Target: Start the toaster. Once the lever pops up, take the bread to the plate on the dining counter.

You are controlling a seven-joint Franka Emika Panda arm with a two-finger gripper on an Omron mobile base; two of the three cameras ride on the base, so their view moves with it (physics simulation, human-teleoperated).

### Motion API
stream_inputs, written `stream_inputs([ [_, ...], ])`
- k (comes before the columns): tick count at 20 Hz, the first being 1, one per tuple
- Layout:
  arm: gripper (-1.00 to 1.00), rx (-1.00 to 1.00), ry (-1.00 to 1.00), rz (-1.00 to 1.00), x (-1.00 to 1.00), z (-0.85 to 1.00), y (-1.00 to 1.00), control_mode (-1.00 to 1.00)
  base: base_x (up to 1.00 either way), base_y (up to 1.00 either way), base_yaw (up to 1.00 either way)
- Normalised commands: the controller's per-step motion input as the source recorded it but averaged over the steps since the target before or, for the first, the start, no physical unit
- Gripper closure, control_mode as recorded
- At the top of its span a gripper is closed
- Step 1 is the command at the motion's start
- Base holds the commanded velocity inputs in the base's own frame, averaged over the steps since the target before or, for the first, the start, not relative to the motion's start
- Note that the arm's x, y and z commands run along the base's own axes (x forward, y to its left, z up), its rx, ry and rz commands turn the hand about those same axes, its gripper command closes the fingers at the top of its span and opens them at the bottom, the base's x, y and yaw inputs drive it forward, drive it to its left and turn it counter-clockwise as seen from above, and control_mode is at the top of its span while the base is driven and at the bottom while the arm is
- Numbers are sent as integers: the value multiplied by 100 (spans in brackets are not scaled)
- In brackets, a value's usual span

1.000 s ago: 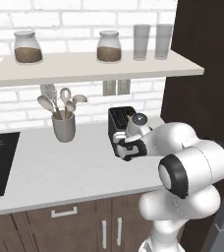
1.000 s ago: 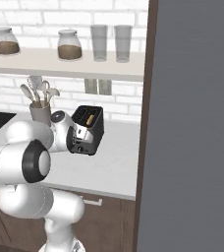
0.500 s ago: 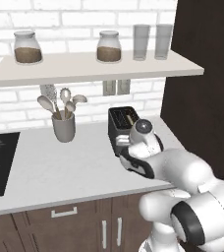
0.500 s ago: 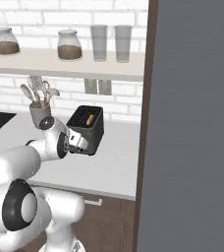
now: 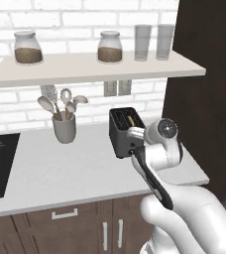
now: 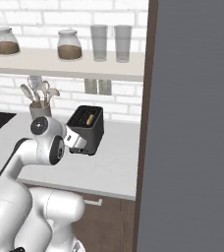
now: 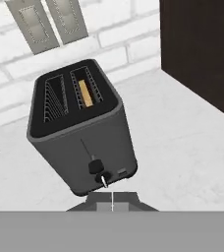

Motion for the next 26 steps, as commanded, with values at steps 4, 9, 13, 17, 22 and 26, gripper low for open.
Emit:
stream_inputs([
  [4, 100, 7, 0, -2, 0, 100, 0, -100, 0, 0, 0],
  [9, -100, 4, 5, 0, 0, 99, 0, -100, 0, 0, 0],
  [13, -100, 0, 4, 0, 0, 64, 0, -100, 0, 0, 0],
  [17, -100, 0, 0, 0, -6, 16, 0, -100, 0, 0, 0],
  [22, -100, -2, 0, 0, -19, -2, 0, -100, 0, 0, 0],
  [26, -100, -5, 0, 5, -27, -3, 0, -100, 0, 0, 0],
])
